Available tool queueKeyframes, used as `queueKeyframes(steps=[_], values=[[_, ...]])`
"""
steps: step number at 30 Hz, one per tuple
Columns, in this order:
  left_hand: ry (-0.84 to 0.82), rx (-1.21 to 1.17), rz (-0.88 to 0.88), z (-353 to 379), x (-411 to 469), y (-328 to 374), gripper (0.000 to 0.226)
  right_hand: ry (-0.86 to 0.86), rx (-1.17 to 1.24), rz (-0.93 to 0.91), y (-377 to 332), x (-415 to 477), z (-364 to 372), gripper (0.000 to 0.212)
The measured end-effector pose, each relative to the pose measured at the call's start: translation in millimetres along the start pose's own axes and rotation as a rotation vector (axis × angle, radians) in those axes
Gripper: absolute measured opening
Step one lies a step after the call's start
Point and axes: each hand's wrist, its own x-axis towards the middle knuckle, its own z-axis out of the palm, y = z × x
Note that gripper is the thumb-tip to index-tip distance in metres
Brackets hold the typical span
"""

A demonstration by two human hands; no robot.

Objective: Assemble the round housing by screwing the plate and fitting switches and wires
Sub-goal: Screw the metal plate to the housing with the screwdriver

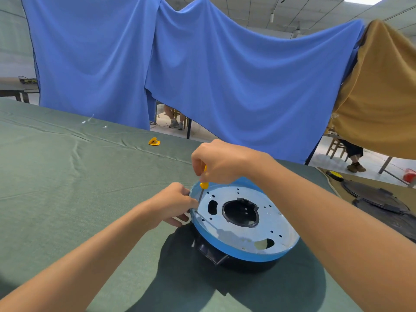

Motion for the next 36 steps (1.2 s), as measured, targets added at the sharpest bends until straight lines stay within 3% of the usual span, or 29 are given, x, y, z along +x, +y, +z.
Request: queueKeyframes(steps=[10,18,22,24,28,36], values=[[-0.154,-0.222,0.011,-15.2,-3.1,-2.4,0.021,-0.011,-0.117,-0.038,-14.8,4.4,0.3,0.017],[-0.104,-0.189,0.013,-11.2,-4.7,0.5,0.021,-0.069,0.085,0.245,-4.9,4.8,6.7,0.028],[-0.098,-0.193,0.012,-11.3,-4.1,-2.0,0.020,-0.122,0.164,0.188,-8.1,-3.6,-0.8,0.022],[-0.105,-0.217,0.023,-11.6,-4.9,-4.9,0.021,-0.175,0.063,0.114,-13.0,-6.2,-8.1,0.011],[-0.104,-0.232,0.029,-11.4,-6.0,-7.2,0.021,-0.123,-0.041,-0.023,-16.4,-6.0,-11.5,0.016],[-0.080,-0.212,0.027,-9.1,-6.9,-2.3,0.022,-0.098,-0.048,0.060,-16.3,-1.9,-2.0,0.021]])
